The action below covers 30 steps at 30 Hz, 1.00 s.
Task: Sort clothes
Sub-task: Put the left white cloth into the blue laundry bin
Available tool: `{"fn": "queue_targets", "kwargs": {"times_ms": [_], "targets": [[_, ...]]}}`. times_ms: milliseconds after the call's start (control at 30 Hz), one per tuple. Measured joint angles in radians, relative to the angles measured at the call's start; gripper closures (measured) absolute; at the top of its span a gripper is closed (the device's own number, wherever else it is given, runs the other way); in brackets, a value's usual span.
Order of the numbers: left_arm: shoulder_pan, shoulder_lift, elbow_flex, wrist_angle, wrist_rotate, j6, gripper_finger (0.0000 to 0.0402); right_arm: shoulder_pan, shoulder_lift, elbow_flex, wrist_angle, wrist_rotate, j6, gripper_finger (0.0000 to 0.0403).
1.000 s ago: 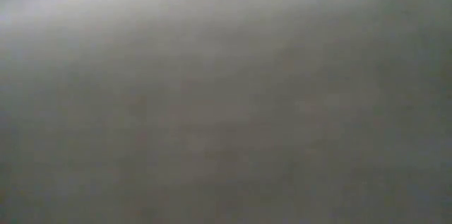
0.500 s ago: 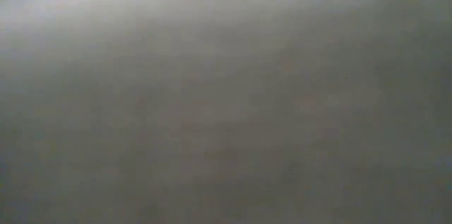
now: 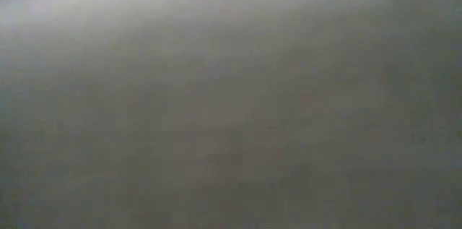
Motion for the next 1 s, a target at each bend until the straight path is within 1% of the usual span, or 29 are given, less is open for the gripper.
{"fn": "queue_targets", "kwargs": {"times_ms": [67,133,333,467,667,867,1000], "targets": [[0.000,0.018,0.018,-0.008,-0.050,-0.006,0.0402,0.000,0.050,0.034,-0.006,0.000,0.011,0.0390],[0.001,0.035,0.031,-0.031,-0.064,-0.009,0.0401,0.000,0.101,0.081,-0.040,0.000,0.014,0.0390],[0.000,0.061,0.064,-0.132,-0.063,-0.051,0.0402,0.000,0.241,0.269,-0.308,0.000,0.020,0.0390],[0.000,0.071,0.088,-0.233,-0.063,-0.090,0.0401,0.000,0.307,0.366,-0.424,0.000,0.024,0.0390],[0.000,0.079,0.111,-0.352,-0.062,-0.160,0.0401,0.000,0.346,0.460,-0.525,-0.001,0.023,0.0390],[0.000,0.078,0.111,-0.366,-0.061,-0.150,0.0401,0.000,0.343,0.531,-0.644,-0.001,0.033,0.0390],[0.000,0.077,0.110,-0.365,-0.061,-0.149,0.0401,0.000,0.343,0.550,-0.657,-0.001,0.038,0.0390]]}}
